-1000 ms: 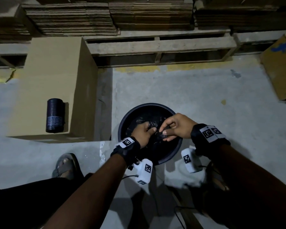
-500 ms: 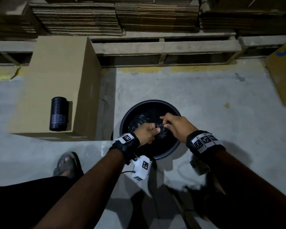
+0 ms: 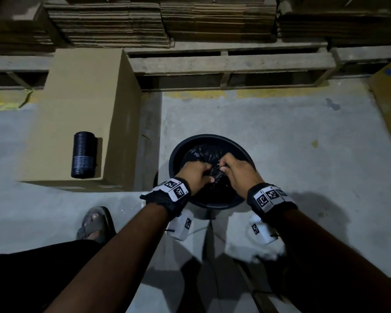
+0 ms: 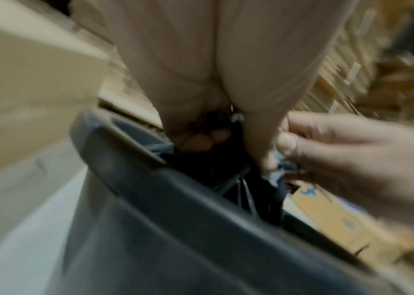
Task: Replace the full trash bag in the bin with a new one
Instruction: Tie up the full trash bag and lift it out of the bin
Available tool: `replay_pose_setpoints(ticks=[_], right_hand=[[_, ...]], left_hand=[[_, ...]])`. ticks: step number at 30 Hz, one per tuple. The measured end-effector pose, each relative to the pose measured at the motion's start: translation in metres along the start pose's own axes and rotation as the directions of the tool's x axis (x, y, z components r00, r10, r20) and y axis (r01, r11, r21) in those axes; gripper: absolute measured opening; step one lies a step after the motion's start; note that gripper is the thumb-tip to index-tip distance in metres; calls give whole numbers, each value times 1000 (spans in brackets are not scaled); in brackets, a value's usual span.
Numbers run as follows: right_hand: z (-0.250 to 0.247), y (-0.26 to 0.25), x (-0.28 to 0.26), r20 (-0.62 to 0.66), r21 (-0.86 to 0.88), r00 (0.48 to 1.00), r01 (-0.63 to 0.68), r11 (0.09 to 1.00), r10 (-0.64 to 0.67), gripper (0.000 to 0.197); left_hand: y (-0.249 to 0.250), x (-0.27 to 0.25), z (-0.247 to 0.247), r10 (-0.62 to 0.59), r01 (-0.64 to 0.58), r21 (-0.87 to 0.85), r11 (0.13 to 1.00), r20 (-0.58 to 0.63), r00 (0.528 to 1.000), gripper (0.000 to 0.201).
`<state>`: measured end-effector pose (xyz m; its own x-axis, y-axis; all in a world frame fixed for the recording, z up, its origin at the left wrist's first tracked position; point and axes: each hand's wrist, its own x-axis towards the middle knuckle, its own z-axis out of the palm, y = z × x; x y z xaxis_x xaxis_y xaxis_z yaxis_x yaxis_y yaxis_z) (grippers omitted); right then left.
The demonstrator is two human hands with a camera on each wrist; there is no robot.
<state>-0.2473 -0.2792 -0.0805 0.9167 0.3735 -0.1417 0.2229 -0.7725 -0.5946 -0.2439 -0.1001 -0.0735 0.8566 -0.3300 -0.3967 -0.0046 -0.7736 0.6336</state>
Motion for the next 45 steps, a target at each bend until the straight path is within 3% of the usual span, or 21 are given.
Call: replay_pose_setpoints(ticks=[2,5,8,11,13,17,20,24,27,29,32,34,37,40,42,45], right_hand=[[0,-5,1,-18,-34,999,-29,999,28,10],[2,-10,4,21,-59,993,-111,992,113,17],[11,-6,7,13,58,985,-175,983,174,14],[21,-4,14,-72,275,964,-227,934,256,9],[23,-5,19,-103,426,920,-303,853,378,21],[25,-6,24,-131,511,851,-382,770,509,38],[24,-7,26,-131,513,864,-360,779,486,32],[21,-7,21,-133,452,920,-275,849,369,19],[18,-3,14,-14,397,971,-214,893,239,30],[21,1,11,67,282,985,-174,943,162,48],[28,2,14,118,171,986,-137,976,117,37],[25,1,18,217,83,967,-154,985,133,29],[19,0,21,290,-7,945,-154,988,149,28],[18,0,21,208,-81,966,-138,987,152,26],[16,-2,19,71,-80,985,-152,985,158,23],[8,-5,14,-120,-119,980,-174,978,160,34]], left_hand=[[-2,-3,2,-29,31,28,999,-80,996,30],[-7,-9,8,21,-4,76,997,-231,973,31],[-12,-15,12,38,-9,88,996,-328,944,32],[-15,-17,14,76,-44,96,994,-356,932,31],[-18,-17,13,79,-57,72,996,-360,930,27],[-24,-18,10,100,-108,-4,994,-355,929,24],[-28,-17,12,141,-148,4,989,-333,932,23],[-33,-12,14,120,-166,-69,984,-432,894,20],[-36,-10,13,97,-172,-123,977,-465,880,17],[-36,-9,12,88,-166,-128,978,-470,878,19],[-35,-8,13,173,-212,-40,976,-442,880,29],[-38,-8,14,219,-243,-6,970,-410,886,35],[-41,-6,14,215,-223,17,975,-356,909,26],[-36,0,12,99,-84,70,994,-235,967,23],[-33,3,8,6,8,100,995,-131,991,25],[-36,6,4,-95,101,-121,988,56,994,24]])
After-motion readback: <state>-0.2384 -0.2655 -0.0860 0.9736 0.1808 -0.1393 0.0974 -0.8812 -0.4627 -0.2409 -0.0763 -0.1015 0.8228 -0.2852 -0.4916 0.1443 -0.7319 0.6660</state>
